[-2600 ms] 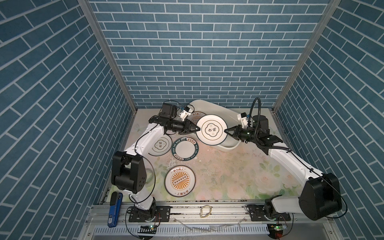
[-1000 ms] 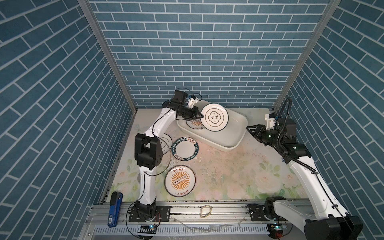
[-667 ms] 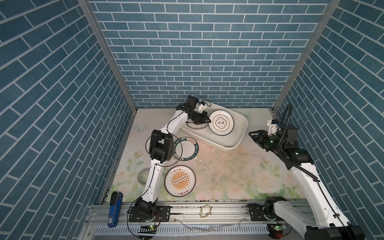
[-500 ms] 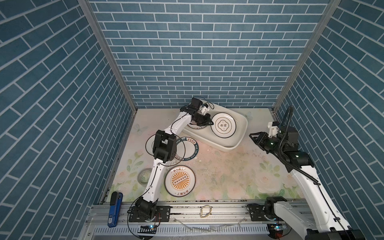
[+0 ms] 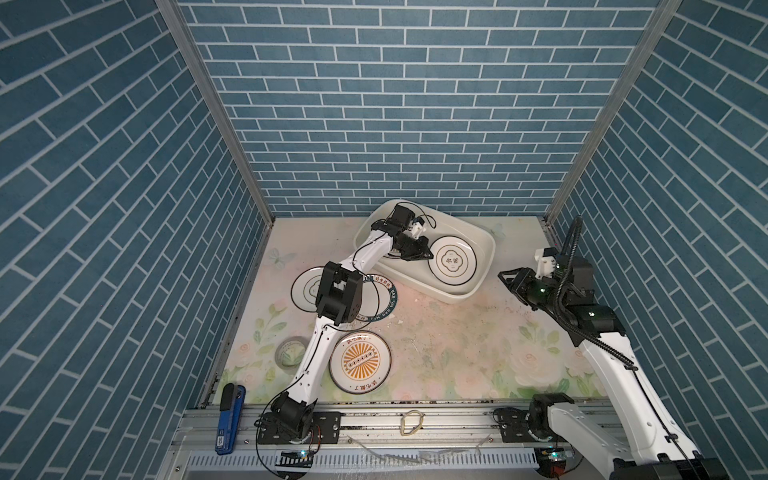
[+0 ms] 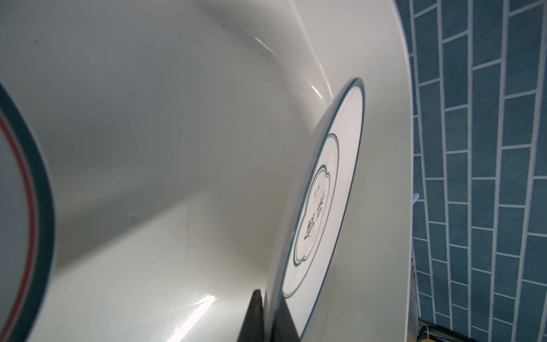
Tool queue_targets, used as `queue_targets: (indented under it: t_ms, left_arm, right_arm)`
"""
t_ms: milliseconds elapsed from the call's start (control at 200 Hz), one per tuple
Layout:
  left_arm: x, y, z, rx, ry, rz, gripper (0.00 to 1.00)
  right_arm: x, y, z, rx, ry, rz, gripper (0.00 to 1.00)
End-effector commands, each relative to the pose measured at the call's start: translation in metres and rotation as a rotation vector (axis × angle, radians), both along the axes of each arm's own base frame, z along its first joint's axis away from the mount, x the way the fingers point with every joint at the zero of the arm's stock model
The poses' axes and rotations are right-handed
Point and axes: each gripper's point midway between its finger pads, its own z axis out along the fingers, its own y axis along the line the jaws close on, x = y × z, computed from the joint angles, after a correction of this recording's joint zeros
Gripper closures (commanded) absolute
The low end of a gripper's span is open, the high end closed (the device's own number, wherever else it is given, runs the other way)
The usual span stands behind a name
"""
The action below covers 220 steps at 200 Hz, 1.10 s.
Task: Place the plates into the plastic bin on the countertop
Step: 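Carry the upright cloud-emblem plate over the bin with the left gripper, then lower the cloud-emblem plate flat into the bin and open the left gripper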
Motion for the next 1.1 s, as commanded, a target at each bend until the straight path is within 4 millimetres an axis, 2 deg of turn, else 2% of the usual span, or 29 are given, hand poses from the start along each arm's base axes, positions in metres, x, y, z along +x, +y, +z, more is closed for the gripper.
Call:
queue_targets:
  t_ms: [0,405,1095]
  left_arm:
    - [0.004,-0.008,0.010,-0.037,-0.034,-0.015,1.00]
    - [0.003,-0.010,-0.005,-0.031,-0.015,-0.020,0.96]
    - [0.000,-0.013,-0.010,-0.040,-0.002,-0.033,0.86]
  right_arm:
    - [0.005,-0.002,-0.010,0.009,0.024,-0.017,0.65]
    - [0.013,0.000,-0.018,0.018,0.039,-0.006,0.65]
    - [0.016,-0.005,-0.021,0.030,0.047,-0.009,0.65]
